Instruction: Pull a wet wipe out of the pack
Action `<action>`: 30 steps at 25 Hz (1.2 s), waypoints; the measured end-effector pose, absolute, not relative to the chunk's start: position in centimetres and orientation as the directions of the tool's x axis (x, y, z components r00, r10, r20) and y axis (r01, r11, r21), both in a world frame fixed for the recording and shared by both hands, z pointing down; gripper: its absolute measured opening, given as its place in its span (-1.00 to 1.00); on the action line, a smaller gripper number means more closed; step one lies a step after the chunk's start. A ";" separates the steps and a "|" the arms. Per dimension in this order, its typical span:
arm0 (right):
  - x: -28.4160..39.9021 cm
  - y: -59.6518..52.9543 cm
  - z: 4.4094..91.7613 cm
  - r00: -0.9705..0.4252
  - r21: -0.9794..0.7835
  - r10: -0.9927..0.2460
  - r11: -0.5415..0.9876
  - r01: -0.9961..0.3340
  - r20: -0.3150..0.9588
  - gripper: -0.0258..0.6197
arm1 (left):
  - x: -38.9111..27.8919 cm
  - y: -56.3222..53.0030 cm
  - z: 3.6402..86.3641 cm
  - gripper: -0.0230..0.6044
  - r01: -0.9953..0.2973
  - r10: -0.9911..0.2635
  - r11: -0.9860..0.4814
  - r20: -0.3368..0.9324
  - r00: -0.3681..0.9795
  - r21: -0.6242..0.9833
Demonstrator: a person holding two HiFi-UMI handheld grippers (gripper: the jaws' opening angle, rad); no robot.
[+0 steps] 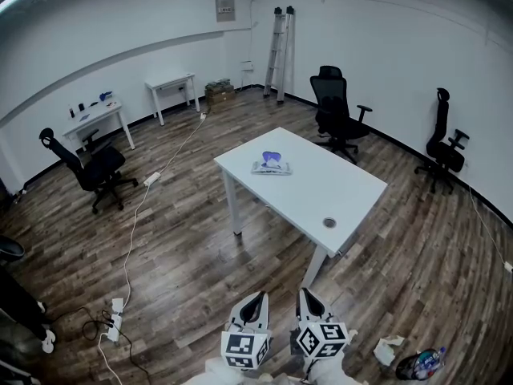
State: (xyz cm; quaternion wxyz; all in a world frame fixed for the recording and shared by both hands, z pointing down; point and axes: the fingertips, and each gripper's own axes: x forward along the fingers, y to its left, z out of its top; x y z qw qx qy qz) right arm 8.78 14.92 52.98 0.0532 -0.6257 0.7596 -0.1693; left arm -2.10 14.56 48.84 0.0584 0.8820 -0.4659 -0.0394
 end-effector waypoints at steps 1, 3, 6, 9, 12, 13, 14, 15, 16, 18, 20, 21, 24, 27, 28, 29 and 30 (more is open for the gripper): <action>8.8 14.8 53.0 -0.214 -0.327 -0.968 0.162 -0.931 0.131 -0.89 | -2.1 14.4 48.9 -0.93 -0.820 -0.829 -0.556 -0.012 0.560 0.139; 8.9 14.4 53.1 -0.217 -0.332 -0.968 0.164 -0.929 0.129 -0.89 | -2.1 14.2 49.0 -0.93 -0.822 -0.830 -0.553 -0.008 0.557 0.137; 8.6 13.9 53.1 -0.224 -0.335 -0.966 0.170 -0.927 0.127 -0.89 | -2.5 13.8 49.0 -0.93 -0.826 -0.834 -0.547 -0.006 0.551 0.134; 8.5 13.5 52.9 -0.226 -0.332 -0.966 0.174 -0.927 0.125 -0.89 | -2.6 13.3 48.9 -0.93 -0.830 -0.838 -0.541 -0.006 0.546 0.136; 9.0 13.2 53.1 -0.217 -0.336 -0.969 0.167 -0.927 0.118 -0.89 | -2.6 12.7 48.8 -0.93 -0.830 -0.839 -0.541 -0.020 0.544 0.131; 9.2 13.0 53.1 -0.213 -0.335 -0.971 0.164 -0.928 0.113 -0.89 | -2.6 12.6 48.7 -0.93 -0.829 -0.838 -0.544 -0.028 0.546 0.130; 9.4 12.9 53.2 -0.207 -0.334 -0.972 0.161 -0.929 0.108 -0.89 | -2.5 12.4 48.7 -0.93 -0.827 -0.836 -0.548 -0.037 0.548 0.128; 9.6 12.6 53.3 -0.201 -0.334 -0.974 0.157 -0.930 0.102 -0.89 | -2.3 12.1 48.7 -0.93 -0.825 -0.834 -0.550 -0.045 0.549 0.126; 9.7 12.4 53.4 -0.196 -0.335 -0.976 0.153 -0.930 0.099 -0.89 | -2.3 11.7 48.8 -0.93 -0.825 -0.834 -0.551 -0.049 0.550 0.126; 9.9 11.9 53.7 -0.190 -0.335 -0.976 0.147 -0.931 0.102 -0.89 | -2.2 10.9 49.2 -0.93 -0.825 -0.835 -0.550 -0.049 0.548 0.134; 10.1 11.5 54.1 -0.184 -0.328 -0.977 0.140 -0.934 0.109 -0.89 | -2.2 10.1 49.5 -0.93 -0.824 -0.836 -0.548 -0.049 0.547 0.144; 10.2 11.3 54.2 -0.181 -0.326 -0.977 0.136 -0.936 0.112 -0.89 | -2.3 9.7 49.7 -0.93 -0.824 -0.836 -0.548 -0.049 0.547 0.147; 10.4 10.0 54.2 -0.169 -0.322 -0.979 0.124 -0.939 0.113 -0.89 | -2.3 8.4 49.7 -0.93 -0.820 -0.832 -0.553 -0.053 0.552 0.147; 10.3 8.5 54.3 -0.166 -0.321 -0.979 0.121 -0.939 0.117 -0.89 | -2.2 6.9 49.7 -0.93 -0.815 -0.827 -0.561 -0.054 0.560 0.143; 10.3 8.0 54.4 -0.165 -0.322 -0.979 0.119 -0.939 0.119 -0.89 | -2.1 6.4 49.8 -0.93 -0.815 -0.827 -0.562 -0.052 0.560 0.143; 10.4 7.6 54.5 -0.164 -0.322 -0.979 0.117 -0.940 0.120 -0.89 | -2.0 5.9 49.8 -0.93 -0.815 -0.826 -0.562 -0.050 0.561 0.144; 10.4 7.1 54.6 -0.163 -0.321 -0.979 0.117 -0.940 0.122 -0.89 | -1.9 5.4 49.9 -0.93 -0.814 -0.826 -0.562 -0.049 0.561 0.145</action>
